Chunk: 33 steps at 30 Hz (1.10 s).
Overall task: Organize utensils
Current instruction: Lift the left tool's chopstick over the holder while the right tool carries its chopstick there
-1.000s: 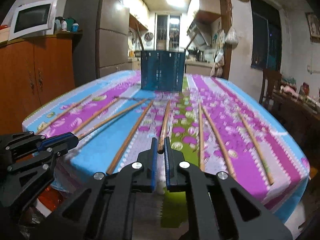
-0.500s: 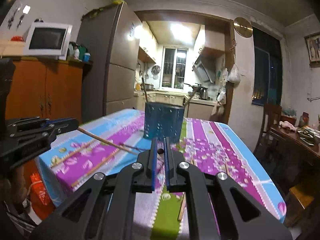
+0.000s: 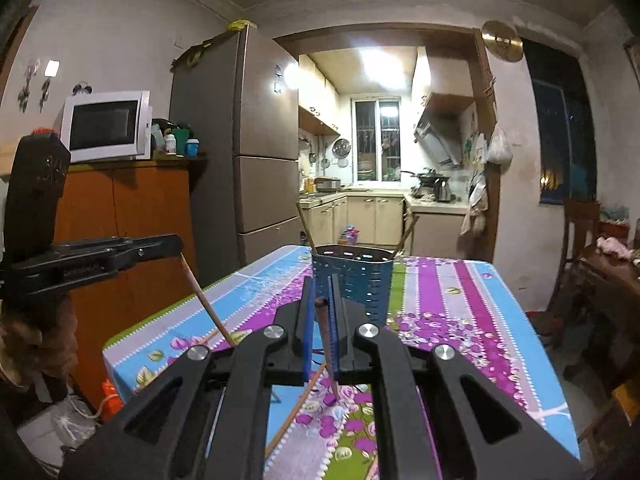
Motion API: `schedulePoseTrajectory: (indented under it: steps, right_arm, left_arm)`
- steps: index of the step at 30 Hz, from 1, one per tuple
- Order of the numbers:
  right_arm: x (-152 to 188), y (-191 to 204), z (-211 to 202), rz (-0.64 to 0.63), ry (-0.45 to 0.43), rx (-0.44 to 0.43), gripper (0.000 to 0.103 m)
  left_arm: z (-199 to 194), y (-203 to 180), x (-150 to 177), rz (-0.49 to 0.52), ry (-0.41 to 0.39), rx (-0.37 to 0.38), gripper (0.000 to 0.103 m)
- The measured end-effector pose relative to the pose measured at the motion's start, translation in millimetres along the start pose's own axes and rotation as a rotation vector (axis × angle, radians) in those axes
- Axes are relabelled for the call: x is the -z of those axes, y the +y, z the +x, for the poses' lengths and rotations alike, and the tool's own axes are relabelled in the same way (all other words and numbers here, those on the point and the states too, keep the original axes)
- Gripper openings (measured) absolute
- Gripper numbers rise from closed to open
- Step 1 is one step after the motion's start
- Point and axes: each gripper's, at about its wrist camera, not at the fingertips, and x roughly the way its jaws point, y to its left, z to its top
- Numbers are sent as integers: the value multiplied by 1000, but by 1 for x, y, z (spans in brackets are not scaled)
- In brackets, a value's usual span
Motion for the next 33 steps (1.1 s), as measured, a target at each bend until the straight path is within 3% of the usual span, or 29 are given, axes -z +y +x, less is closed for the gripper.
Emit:
schedulePoseTrajectory:
  steps: [6,19,33]
  right_arm:
    - [-11,-5,8,19,20,-50,5]
    - [-29,-17,20,58,59,-126,5]
    - [-47,-19,21,39,48,-148,5]
  left_arm:
    - [9,1,-16,0,37,52,7]
    - [19,0,-31,30,15,60,7]
    - [28,4,-59,31,-26,65,7]
